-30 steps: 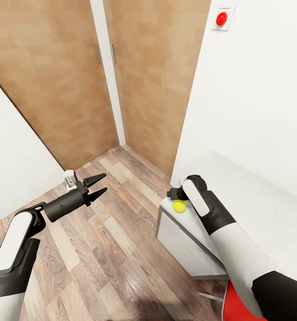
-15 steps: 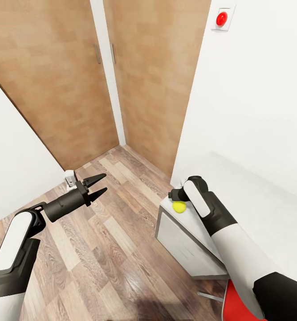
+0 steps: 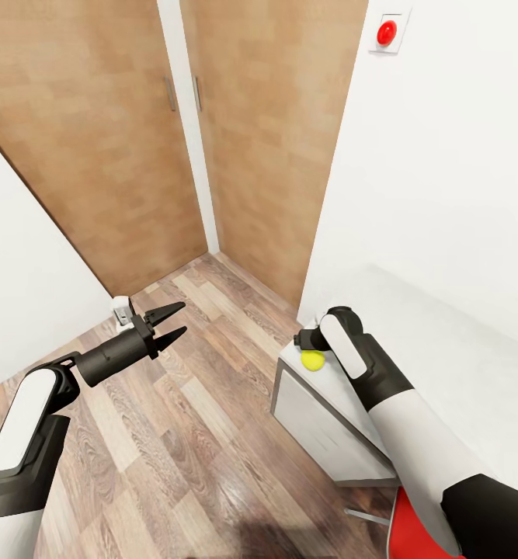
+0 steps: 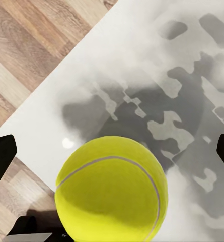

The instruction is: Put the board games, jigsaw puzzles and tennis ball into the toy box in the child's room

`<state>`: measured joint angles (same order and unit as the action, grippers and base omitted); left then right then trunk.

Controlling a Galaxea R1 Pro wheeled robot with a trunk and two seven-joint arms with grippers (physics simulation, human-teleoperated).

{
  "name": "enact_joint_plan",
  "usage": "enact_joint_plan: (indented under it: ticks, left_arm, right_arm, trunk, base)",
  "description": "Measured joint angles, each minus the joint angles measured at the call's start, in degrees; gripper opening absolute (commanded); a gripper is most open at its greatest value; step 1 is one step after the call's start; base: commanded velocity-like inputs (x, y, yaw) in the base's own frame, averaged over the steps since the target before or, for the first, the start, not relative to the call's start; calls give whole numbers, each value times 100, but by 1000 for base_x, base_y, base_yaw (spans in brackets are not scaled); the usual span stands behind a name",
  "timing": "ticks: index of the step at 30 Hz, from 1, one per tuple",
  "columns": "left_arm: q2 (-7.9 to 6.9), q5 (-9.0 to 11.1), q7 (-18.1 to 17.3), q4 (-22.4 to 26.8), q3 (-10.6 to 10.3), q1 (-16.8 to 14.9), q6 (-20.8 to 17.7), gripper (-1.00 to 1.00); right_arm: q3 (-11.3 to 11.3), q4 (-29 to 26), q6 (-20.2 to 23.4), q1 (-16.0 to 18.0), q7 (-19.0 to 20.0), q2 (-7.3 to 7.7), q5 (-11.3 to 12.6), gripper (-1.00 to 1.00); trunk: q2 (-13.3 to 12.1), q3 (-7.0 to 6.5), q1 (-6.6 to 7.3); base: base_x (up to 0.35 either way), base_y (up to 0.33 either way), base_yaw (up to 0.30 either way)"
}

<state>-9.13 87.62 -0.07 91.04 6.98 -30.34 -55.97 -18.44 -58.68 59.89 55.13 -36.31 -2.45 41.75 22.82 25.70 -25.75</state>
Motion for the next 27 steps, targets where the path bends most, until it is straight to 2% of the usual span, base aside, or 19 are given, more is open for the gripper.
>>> enact_joint_plan:
  ticks: [27]
  left_arm:
    - [0, 4, -1, 0, 0, -3, 0, 100]
  right_arm:
    - [-2, 9, 0, -105, 0, -38, 14, 100]
  trunk:
    - [0, 0, 0]
  base:
    - [0, 0, 0]
